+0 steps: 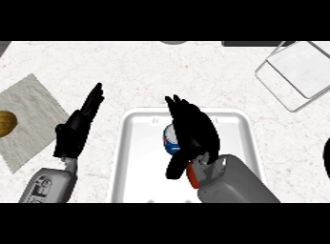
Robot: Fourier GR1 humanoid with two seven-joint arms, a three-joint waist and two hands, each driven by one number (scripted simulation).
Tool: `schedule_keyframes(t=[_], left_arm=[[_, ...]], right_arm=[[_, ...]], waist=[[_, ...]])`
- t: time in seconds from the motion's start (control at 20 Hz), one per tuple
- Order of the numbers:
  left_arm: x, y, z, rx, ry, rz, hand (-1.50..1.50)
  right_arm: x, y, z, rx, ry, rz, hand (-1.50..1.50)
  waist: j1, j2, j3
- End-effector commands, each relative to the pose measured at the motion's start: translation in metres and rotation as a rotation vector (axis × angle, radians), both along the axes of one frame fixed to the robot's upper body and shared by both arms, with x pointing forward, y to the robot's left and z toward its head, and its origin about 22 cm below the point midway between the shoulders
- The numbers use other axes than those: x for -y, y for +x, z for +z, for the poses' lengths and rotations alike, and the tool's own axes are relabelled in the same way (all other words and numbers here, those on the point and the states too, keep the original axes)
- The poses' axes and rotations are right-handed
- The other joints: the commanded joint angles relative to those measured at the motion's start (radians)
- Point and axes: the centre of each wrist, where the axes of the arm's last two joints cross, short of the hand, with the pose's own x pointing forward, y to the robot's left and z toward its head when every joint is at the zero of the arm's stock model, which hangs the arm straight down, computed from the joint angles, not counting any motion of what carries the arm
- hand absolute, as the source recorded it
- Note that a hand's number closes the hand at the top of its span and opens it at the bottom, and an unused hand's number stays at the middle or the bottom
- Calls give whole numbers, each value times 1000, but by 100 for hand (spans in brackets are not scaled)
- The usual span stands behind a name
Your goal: Pick the can from the tray and place it in the tiered shelf
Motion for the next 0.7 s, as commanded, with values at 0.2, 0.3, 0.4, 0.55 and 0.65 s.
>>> schedule_keyframes(t=[0.2,0.3,0.4,0.55,0.65], left_arm=[[-16,-15,-15,8,-7,2,0],[4,-7,-9,-10,-20,15,0],[0,4,19,6,5,9,0],[-13,-3,-9,-7,-6,12,0],[-25,6,1,4,-4,-7,0]], right_arm=[[5,9,-18,-33,-15,-21,-150],[12,15,-13,-51,-26,-14,-150],[1,19,-38,-40,-34,-16,-150],[14,-1,-20,-49,-12,13,-150],[0,1,-43,-52,-36,11,-150]], waist=[[1,0,0],[-1,0,0],[2,1,0],[-4,-1,0],[-1,1,0]])
